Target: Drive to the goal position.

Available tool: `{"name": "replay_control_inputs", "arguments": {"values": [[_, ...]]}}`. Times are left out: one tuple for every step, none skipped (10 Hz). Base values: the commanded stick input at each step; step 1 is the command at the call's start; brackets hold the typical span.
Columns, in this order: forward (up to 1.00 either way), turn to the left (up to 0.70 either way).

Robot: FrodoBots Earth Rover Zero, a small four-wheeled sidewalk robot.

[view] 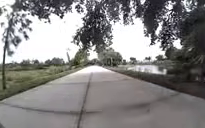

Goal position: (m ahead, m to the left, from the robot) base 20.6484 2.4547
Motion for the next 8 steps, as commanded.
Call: {"name": "replay_control_inputs", "arguments": {"values": [[0.85, 0.00], [0.85, 0.00], [0.85, 0.00], [0.85, 0.00], [0.85, 0.00], [0.85, 0.00], [0.85, 0.00], [0.85, 0.00]]}}
